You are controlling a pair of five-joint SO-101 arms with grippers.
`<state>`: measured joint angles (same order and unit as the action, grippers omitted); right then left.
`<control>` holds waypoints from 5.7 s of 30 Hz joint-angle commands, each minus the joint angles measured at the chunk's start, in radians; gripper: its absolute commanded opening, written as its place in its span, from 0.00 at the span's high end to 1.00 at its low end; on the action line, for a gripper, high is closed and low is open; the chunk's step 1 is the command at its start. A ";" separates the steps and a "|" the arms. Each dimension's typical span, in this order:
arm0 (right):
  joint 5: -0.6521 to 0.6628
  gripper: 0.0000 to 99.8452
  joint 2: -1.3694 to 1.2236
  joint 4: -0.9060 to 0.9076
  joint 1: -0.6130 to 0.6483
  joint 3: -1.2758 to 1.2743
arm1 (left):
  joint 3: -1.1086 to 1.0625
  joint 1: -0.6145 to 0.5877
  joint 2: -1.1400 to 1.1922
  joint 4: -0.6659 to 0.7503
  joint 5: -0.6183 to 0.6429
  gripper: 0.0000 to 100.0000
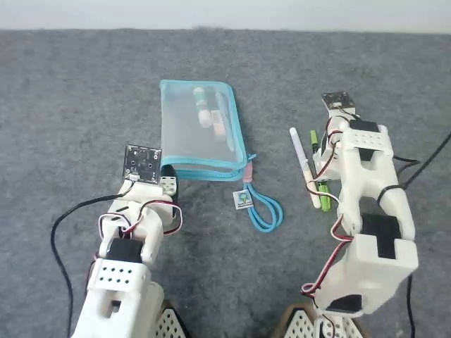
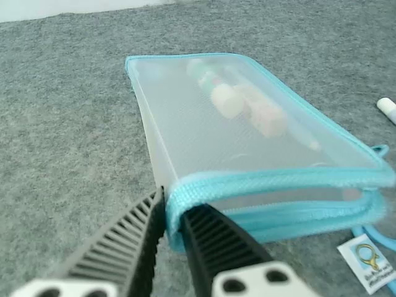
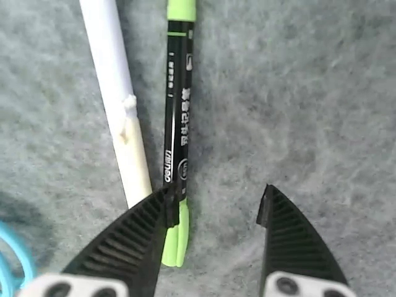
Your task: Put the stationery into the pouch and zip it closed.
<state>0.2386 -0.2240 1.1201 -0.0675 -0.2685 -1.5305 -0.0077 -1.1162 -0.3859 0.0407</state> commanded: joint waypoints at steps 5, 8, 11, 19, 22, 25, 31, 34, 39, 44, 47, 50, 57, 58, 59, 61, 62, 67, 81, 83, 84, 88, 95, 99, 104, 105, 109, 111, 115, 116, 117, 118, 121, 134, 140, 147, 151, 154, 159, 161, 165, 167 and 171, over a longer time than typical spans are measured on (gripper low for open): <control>-0.014 0.79 0.105 -0.007 0.084 -0.015 | 0.028 0.011 -0.023 0.021 -0.006 0.99; -0.012 0.79 0.079 -0.041 0.085 -0.046 | 0.028 0.011 -0.023 0.021 -0.006 0.99; -0.011 0.79 0.041 -0.061 0.058 -0.051 | 0.028 0.011 -0.023 0.020 -0.006 0.99; -0.008 0.79 -0.005 -0.061 0.008 -0.052 | 0.027 0.011 -0.023 0.018 -0.006 0.99; -0.009 0.79 -0.007 -0.053 0.007 -0.057 | 0.025 0.011 -0.023 0.018 -0.006 0.99; -0.011 0.82 -0.007 -0.051 0.007 -0.072 | 0.025 0.011 -0.023 0.018 -0.006 0.99; -0.011 0.98 -0.004 -0.051 0.007 -0.083 | 0.025 0.011 -0.023 0.018 -0.006 0.99; -0.006 1.00 0.008 -0.039 0.007 -0.077 | 0.025 0.011 -0.023 0.018 -0.006 0.99; -0.005 0.99 0.168 0.107 -0.022 -0.041 | 0.025 0.011 -0.023 0.020 -0.006 0.99; 0.026 0.99 0.452 0.189 0.031 -0.103 | 0.025 0.012 -0.023 0.021 -0.006 0.99; 0.081 0.99 0.601 0.249 0.097 -0.147 | 0.027 0.012 -0.023 0.021 -0.006 0.99; 0.124 0.99 0.707 0.314 0.180 -0.176 | 0.025 0.032 -0.023 0.021 -0.006 0.99; 0.256 0.99 0.760 0.367 0.467 -0.253 | 0.024 0.115 -0.023 0.018 -0.008 0.99; 0.255 0.99 0.757 0.367 0.493 -0.258 | 0.024 0.115 -0.023 0.018 -0.008 0.99; 0.242 0.99 0.754 0.367 0.515 -0.259 | 0.024 0.115 -0.023 0.018 -0.011 0.99; 0.212 0.99 0.742 0.367 0.541 -0.259 | 0.025 0.124 -0.023 0.018 -0.049 0.99; 0.206 0.99 0.733 0.367 0.547 -0.259 | 0.025 0.138 -0.023 0.017 -0.074 0.99; 0.184 0.99 0.647 0.367 0.549 -0.258 | 0.025 0.201 -0.023 0.017 -0.092 0.99; 0.192 0.99 0.684 0.414 0.549 -0.264 | 0.030 0.193 -0.023 0.018 -0.092 0.99; 0.193 0.99 0.723 0.450 0.549 -0.272 | 0.030 0.193 -0.023 0.018 -0.092 0.99; 0.193 0.99 0.740 0.456 0.549 -0.287 | 0.030 0.193 -0.023 0.018 -0.092 0.99; 0.212 0.99 0.783 0.460 0.553 -0.368 | 0.030 0.193 -0.023 0.018 -0.092 0.99; 0.219 0.99 0.763 0.407 0.550 -0.407 | 0.028 0.198 -0.023 0.017 -0.092 0.99; 0.164 0.99 0.704 0.381 0.547 -0.365 | 0.030 0.203 -0.023 0.017 -0.092 0.99; 0.144 0.99 0.564 0.380 0.547 -0.269 | 0.030 0.204 -0.023 0.017 -0.095 0.99; 0.143 0.99 0.533 0.380 0.547 -0.247 | 0.030 0.212 -0.023 0.017 -0.097 0.99; 0.094 0.99 0.418 0.384 0.538 -0.138 | 0.027 0.253 -0.023 0.017 -0.098 0.99; 0.071 0.99 0.372 0.386 0.522 -0.072 | 0.025 0.267 -0.023 0.015 -0.098 0.99; 0.060 0.99 0.285 0.438 0.479 0.089 | 0.027 0.315 -0.023 -0.031 -0.103 0.99; 0.046 0.99 0.262 0.456 0.472 0.137 | 0.027 0.338 -0.023 -0.037 -0.118 0.99; 0.028 0.99 0.237 0.473 0.470 0.187 | 0.025 0.361 -0.023 -0.040 -0.135 0.99; 0.012 0.99 0.211 0.493 0.470 0.235 | 0.024 0.379 -0.023 -0.040 -0.144 0.99; -0.017 0.99 0.131 0.556 0.486 0.379 | 0.024 0.396 -0.023 -0.040 -0.143 0.99; -0.091 0.80 -0.065 0.673 0.550 0.652 | 0.028 0.325 -0.023 -0.032 -0.143 0.99; -0.078 0.79 0.018 0.667 0.585 0.652 | 0.027 0.305 -0.023 -0.031 -0.143 0.99; -0.043 0.79 0.257 0.667 0.585 0.647 | 0.025 0.301 -0.023 -0.031 -0.143 0.99; -0.038 0.79 0.398 0.665 0.544 0.620 | 0.027 0.227 -0.023 0.002 -0.118 0.99; -0.018 0.79 0.443 0.664 0.527 0.516 | 0.030 0.184 -0.023 0.008 -0.057 0.99; -0.020 0.79 0.444 0.519 0.498 0.215 | 0.054 0.086 -0.023 0.005 0.072 0.99; -0.034 0.79 0.440 0.433 0.473 0.123 | 0.058 0.034 -0.023 0.005 0.097 0.99; -0.002 0.79 0.444 0.326 0.460 -0.008 | 0.058 0.052 -0.021 0.005 0.097 0.99; -0.003 0.80 0.455 0.344 0.460 -0.011 | 0.058 0.098 -0.020 0.005 0.080 0.99; -0.026 0.90 0.533 0.377 0.464 0.028 | 0.058 0.141 -0.017 0.006 0.061 0.99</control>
<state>0.2232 0.2025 1.4822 0.4035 -0.2808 -1.5305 0.1074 -1.1162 -0.4196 0.1112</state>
